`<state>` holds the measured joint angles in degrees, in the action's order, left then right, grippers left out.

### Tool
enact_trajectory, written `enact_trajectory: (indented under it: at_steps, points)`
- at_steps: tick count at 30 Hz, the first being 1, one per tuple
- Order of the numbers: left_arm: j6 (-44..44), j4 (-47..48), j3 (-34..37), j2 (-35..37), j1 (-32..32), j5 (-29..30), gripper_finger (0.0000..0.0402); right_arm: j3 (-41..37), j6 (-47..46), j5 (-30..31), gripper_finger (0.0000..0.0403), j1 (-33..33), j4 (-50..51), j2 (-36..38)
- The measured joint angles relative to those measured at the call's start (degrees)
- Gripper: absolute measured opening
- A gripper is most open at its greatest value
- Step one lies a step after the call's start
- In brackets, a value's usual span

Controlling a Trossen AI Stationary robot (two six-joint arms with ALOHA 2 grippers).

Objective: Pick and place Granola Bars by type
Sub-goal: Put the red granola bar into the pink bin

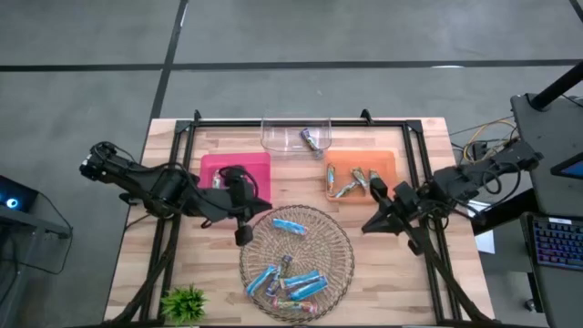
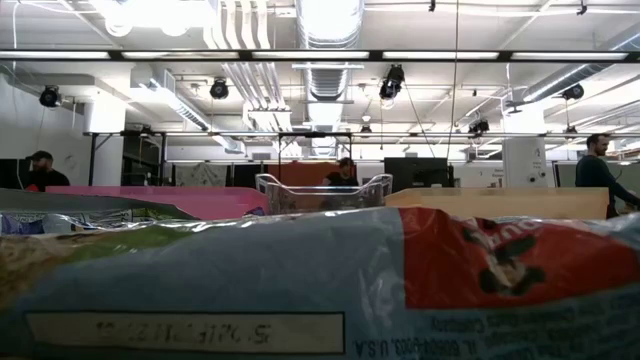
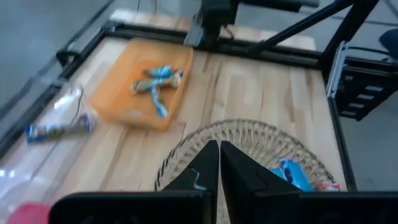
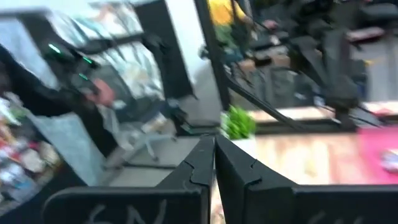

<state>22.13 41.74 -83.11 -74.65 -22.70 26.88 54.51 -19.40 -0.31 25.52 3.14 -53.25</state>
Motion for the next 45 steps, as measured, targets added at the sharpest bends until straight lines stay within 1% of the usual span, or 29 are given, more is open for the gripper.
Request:
enact_trajectory:
  at_steps: [2, 5, 9, 12, 16, 20, 24, 28, 32, 34, 41, 45]
  points:
    - [-2.8, -2.7, 0.0, 0.0, 0.0, 0.0, 0.0, 2.5, 1.6, 2.6, 0.0008, 0.4, 6.2, 0.0]
    - [-7.8, -7.2, 0.0, 0.0, 0.0, -0.5, 0.0, 6.2, 4.7, 4.7, 0.0008, 0.5, 14.3, -0.1]
    - [-12.9, -13.0, 0.0, 0.0, 0.4, -3.2, 0.0, 9.6, 7.0, 5.2, 0.0008, 0.5, 19.0, 0.2]
    - [-14.9, -14.7, 0.0, 0.0, 1.2, -4.8, 0.0, 11.1, 7.4, 5.3, 0.0008, 0.5, 19.2, 0.6]
    - [-15.9, -14.7, 0.0, 0.0, 3.5, -6.3, 0.0, 11.4, 9.1, 5.5, 0.0008, 0.5, 19.7, 1.5]
    - [-16.5, -14.8, 0.0, 0.1, 6.8, -11.5, 0.0, 9.7, 9.4, 8.3, 0.0008, 0.5, 21.1, 3.2]
    - [-17.7, -14.8, 0.0, 0.1, 9.6, -14.1, 0.0, 6.7, 9.1, 9.7, 0.0008, 0.0, 21.3, 5.2]
    - [-17.7, -14.8, 0.0, 0.1, 11.8, -17.2, 0.0, 5.2, 9.1, 9.7, 0.0008, -2.1, 21.1, 7.2]
    - [-17.9, -15.2, 0.0, 0.2, 12.9, -17.6, 0.0, 4.5, 9.1, 9.4, 0.0008, -6.1, 21.1, 8.7]
    - [-17.9, -15.3, 0.0, 0.2, 13.3, -17.6, 0.0, 4.3, 9.2, 7.5, 0.0008, -8.5, 21.1, 9.3]
    - [-17.4, -15.4, 0.0, 0.2, 13.7, -17.6, 0.0, 3.5, 10.2, -5.5, 0.0008, -16.9, 21.1, 9.3]
    - [-17.3, -15.3, 0.0, 0.2, 13.8, -17.6, 0.0, 3.4, 11.8, -8.7, 0.0008, -19.3, 23.4, 9.4]
